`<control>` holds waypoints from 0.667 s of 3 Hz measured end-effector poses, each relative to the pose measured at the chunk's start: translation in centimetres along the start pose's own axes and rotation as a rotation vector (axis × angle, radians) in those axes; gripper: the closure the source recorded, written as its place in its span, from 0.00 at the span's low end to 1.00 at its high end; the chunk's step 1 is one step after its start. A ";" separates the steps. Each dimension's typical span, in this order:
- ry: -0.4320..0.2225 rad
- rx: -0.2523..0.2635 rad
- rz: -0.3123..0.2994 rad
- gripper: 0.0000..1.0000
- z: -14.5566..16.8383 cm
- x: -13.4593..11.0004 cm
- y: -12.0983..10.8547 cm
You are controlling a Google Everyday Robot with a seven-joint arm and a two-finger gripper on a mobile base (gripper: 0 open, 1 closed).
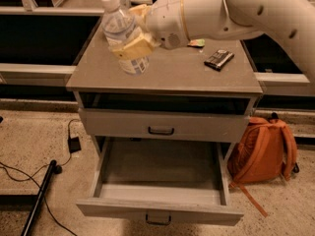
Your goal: Place blue plastic bottle into middle drawer
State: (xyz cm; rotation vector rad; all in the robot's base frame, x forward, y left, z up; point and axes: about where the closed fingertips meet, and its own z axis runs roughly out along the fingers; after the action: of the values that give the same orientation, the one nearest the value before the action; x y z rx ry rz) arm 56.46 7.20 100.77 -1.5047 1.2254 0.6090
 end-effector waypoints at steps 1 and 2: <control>0.040 0.006 0.053 1.00 -1.6 2.5 2.4; 0.042 0.006 0.052 1.00 -1.6 2.7 2.4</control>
Offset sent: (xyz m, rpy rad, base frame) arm -0.0140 -0.0181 -0.0230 -0.0032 0.0346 -0.0285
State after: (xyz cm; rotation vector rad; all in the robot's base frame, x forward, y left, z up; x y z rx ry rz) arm 54.87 4.93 98.05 -1.4909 1.3010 0.6105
